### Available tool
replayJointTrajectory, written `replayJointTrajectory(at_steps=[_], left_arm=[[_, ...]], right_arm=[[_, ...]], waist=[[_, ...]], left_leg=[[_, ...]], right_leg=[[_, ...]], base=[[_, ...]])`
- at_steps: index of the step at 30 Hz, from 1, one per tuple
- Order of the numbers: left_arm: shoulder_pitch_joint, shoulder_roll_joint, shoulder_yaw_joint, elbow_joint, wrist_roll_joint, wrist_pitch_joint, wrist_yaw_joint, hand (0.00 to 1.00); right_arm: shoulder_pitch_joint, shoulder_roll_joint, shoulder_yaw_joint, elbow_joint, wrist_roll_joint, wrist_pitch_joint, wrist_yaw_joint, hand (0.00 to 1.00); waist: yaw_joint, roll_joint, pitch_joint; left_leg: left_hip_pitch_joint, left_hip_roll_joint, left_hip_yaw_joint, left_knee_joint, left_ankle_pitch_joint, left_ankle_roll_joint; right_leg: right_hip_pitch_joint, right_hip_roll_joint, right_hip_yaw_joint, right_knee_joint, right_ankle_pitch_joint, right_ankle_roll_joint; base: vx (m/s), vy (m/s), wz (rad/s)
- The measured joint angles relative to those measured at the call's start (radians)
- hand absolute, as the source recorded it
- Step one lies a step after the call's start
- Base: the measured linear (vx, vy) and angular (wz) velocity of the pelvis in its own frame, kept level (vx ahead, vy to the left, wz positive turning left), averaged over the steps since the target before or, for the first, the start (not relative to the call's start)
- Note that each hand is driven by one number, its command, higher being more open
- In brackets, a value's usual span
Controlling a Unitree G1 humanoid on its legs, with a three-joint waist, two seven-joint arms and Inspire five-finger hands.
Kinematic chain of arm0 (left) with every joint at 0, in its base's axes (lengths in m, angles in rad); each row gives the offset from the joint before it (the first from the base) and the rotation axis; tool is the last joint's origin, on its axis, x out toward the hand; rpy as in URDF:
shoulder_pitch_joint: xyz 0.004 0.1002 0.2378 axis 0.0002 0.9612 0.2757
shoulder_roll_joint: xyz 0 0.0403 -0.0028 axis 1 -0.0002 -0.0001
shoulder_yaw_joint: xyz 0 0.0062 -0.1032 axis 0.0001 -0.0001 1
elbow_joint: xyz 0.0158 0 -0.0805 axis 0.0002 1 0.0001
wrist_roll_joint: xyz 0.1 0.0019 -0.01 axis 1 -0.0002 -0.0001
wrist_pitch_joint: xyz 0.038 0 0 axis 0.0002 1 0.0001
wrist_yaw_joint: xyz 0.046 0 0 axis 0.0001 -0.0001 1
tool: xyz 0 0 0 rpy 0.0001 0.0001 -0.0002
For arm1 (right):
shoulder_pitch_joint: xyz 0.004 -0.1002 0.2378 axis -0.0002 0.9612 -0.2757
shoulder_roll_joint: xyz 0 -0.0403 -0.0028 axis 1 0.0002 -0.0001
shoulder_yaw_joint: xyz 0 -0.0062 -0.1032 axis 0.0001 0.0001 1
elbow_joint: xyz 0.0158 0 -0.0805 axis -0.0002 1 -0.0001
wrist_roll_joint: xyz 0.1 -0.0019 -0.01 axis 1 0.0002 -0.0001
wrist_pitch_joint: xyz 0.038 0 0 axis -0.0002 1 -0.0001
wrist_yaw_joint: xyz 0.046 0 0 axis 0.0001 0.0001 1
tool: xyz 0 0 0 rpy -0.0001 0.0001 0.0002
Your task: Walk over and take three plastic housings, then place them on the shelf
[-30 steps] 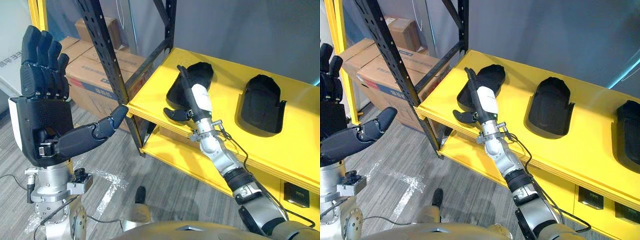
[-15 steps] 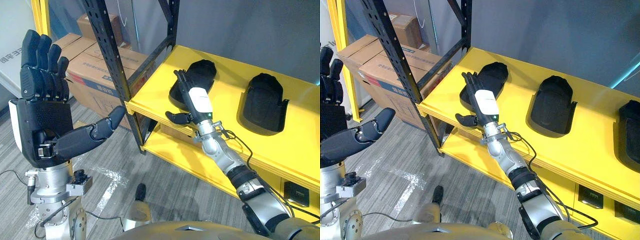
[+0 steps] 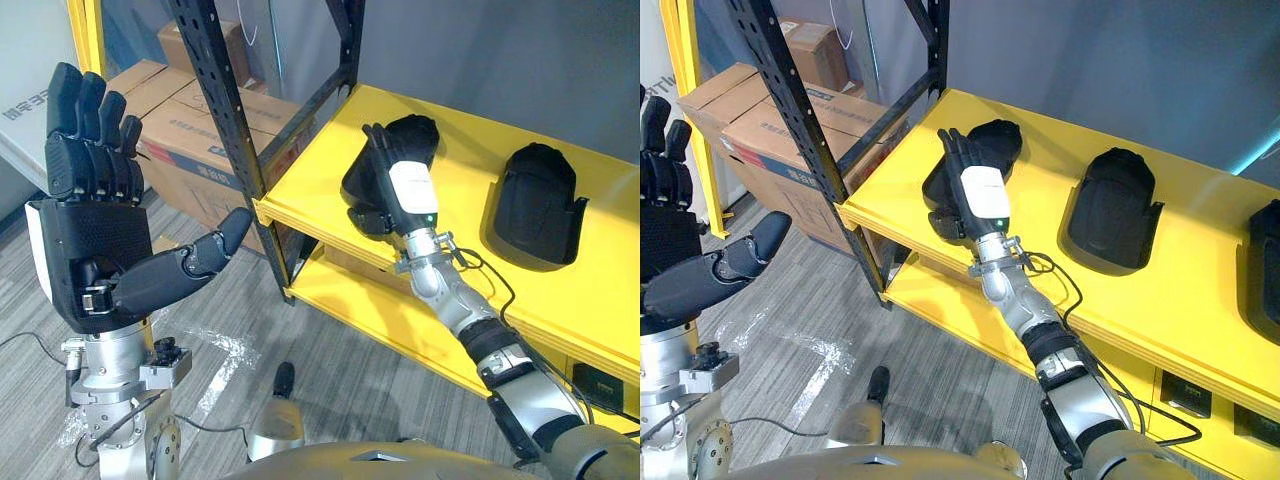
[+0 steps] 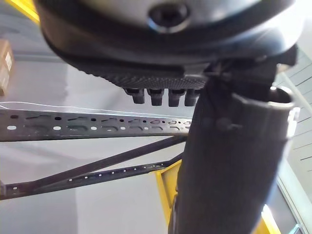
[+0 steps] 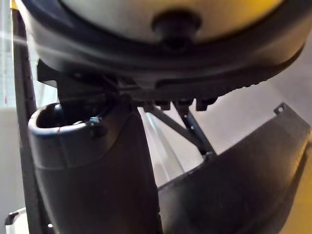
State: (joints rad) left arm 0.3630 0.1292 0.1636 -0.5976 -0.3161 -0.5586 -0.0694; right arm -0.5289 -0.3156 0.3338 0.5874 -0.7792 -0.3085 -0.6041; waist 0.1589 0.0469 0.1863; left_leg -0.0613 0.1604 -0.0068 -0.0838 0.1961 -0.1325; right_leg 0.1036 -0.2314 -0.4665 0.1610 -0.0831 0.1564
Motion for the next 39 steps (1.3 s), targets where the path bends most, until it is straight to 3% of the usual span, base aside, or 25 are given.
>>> replayJointTrajectory(at_steps=[25,28,30,32,34,36,39], left_arm=[[-0.002,-0.006,-0.010,0.003,-0.009,0.013,0.024,1.00],[-0.002,-0.006,-0.010,0.003,-0.007,0.008,0.037,1.00],[-0.003,-0.006,-0.009,0.003,-0.002,-0.006,0.058,1.00],[-0.008,-0.005,-0.001,0.003,0.013,-0.011,0.094,1.00],[-0.019,-0.005,0.016,0.003,0.014,-0.011,0.112,1.00],[-0.044,-0.003,0.033,0.003,0.039,-0.011,0.144,1.00],[-0.055,-0.003,0.094,0.003,0.081,-0.011,0.206,1.00]], right_arm=[[-0.038,-0.002,-0.008,0.043,-0.040,0.016,-0.026,1.00],[-0.022,-0.003,-0.011,-0.025,-0.027,-0.002,-0.020,1.00],[0.036,-0.005,-0.022,-0.196,0.038,-0.048,0.028,1.00],[0.134,-0.003,-0.029,-0.486,0.267,-0.132,0.169,1.00],[0.185,-0.001,-0.057,-0.657,0.437,-0.167,0.267,1.00],[0.251,0.001,-0.172,-0.785,0.601,-0.202,0.341,1.00],[0.336,0.008,-0.383,-0.873,0.786,-0.207,0.417,1.00]], waist=[[0.000,0.004,0.004],[-0.004,0.004,0.004],[-0.009,0.004,0.004],[-0.031,0.002,0.004],[-0.050,-0.004,0.001],[-0.065,-0.013,-0.004],[-0.096,-0.030,-0.023]], left_leg=[[0.000,-0.008,0.006,0.000,0.003,0.004],[0.002,-0.006,0.021,-0.001,0.001,0.002],[0.003,-0.004,0.040,0.000,-0.001,0.003],[0.019,-0.004,0.066,0.000,-0.005,0.000],[0.042,-0.001,0.095,0.000,-0.012,-0.002],[0.067,0.007,0.123,-0.001,-0.022,-0.006],[0.078,0.012,0.152,-0.004,-0.035,-0.005]], right_leg=[[-0.016,-0.015,0.008,0.026,-0.003,0.009],[-0.022,-0.014,0.024,0.015,0.002,0.015],[-0.032,-0.013,0.039,0.008,0.009,0.018],[-0.029,-0.013,0.063,-0.008,0.021,0.020],[-0.025,-0.012,0.092,-0.012,0.023,0.020],[-0.015,-0.005,0.114,-0.024,0.029,0.017],[-0.017,0.001,0.142,-0.049,0.035,0.011]], base=[[0.00,-0.002,0.00],[-0.02,-0.012,-0.14],[0.00,-0.006,-0.27],[0.03,-0.011,-0.30],[0.03,-0.007,-0.38],[-0.01,-0.016,-0.42],[-0.03,-0.011,-0.31]])
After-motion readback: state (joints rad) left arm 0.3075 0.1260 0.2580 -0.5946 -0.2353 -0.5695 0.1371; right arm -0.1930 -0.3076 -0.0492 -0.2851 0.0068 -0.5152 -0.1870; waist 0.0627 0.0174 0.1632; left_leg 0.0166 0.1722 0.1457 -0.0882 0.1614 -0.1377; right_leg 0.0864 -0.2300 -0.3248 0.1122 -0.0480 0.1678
